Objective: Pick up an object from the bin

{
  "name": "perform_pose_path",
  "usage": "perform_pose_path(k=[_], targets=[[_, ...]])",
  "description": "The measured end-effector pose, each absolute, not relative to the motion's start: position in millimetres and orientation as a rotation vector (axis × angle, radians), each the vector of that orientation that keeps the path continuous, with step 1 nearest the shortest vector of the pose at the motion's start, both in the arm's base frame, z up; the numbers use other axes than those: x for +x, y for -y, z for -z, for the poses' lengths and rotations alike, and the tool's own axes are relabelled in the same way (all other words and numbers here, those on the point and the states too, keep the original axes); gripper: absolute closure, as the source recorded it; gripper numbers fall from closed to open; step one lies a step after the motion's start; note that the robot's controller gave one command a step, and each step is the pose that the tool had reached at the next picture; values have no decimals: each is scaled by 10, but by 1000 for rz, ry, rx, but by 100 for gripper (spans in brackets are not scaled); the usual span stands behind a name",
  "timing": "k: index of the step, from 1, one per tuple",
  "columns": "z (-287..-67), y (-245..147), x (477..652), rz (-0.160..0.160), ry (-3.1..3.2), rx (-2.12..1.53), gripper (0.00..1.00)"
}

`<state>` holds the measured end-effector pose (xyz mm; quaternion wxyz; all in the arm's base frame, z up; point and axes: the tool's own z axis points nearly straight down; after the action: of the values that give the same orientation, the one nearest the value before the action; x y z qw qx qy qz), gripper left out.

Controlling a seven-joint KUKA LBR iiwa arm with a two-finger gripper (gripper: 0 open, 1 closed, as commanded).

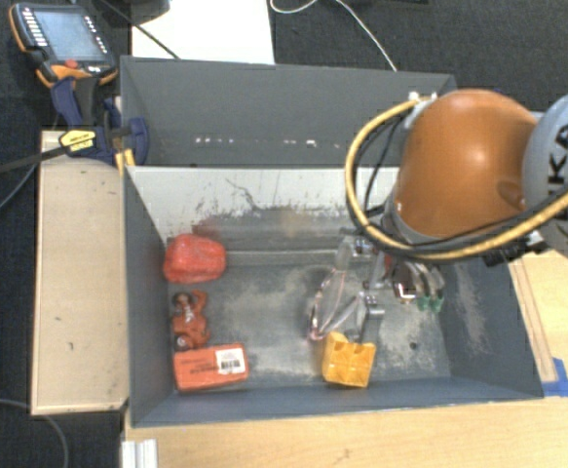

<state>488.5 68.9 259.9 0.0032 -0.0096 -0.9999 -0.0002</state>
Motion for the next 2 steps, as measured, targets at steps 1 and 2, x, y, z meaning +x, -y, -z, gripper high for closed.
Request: perform_pose_path(k=[1,2], targets=[[-1820,-852,5089,3,3148,45,0],[-1610,-935,5175,1,3128,-241,0]])
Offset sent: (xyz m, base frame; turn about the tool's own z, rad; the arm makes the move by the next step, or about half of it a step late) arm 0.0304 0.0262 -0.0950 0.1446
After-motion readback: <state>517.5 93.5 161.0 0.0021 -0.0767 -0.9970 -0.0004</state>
